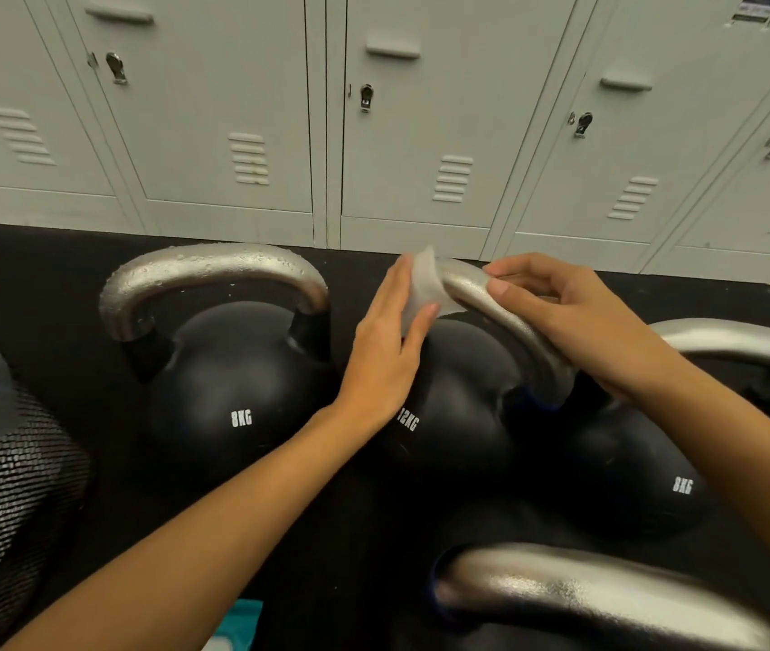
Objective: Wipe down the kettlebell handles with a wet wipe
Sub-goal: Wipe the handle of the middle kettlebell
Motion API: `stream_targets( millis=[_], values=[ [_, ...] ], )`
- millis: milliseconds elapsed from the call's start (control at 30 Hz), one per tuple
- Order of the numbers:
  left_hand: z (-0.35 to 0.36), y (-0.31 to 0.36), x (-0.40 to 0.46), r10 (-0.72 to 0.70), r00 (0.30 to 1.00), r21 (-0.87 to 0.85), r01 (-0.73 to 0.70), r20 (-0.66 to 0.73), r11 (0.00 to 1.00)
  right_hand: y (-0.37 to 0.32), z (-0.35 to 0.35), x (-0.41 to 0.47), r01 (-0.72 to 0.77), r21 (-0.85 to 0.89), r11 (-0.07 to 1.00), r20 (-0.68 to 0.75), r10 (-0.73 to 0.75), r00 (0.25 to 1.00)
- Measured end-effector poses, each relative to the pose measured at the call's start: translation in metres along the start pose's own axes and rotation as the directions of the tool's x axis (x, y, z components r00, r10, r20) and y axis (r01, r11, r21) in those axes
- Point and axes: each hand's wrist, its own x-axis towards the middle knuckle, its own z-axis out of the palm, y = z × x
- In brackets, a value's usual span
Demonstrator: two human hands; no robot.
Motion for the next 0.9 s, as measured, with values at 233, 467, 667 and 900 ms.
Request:
stream_targets(
  millis=[233,467,667,900],
  values=[
    [-0.011,-0.025,0.012,-0.011,0.998,0.115,0.004,0.062,0.993,0.005,0.001,0.002,0.001,0.001,1.000,-0.001,-0.001,1.000],
    [-0.008,-0.036,0.000,-0.191,0.980,0.114,0.183,0.060,0.976,0.006,0.001,0.001,0.012,0.013,1.000,0.013,-0.012,1.000],
    [-0.013,0.003,0.017,0.132,0.989,0.193,-0.119,-0.059,0.974,0.006,0.001,0.000,0.026,0.018,1.000,0.023,-0.026,0.999],
    [0.000,-0.019,0.005,-0.070,0.993,0.157,0.085,-0.098,0.984,0.006,0.001,-0.001,0.020,0.025,0.999,0.026,-0.021,0.999]
  ],
)
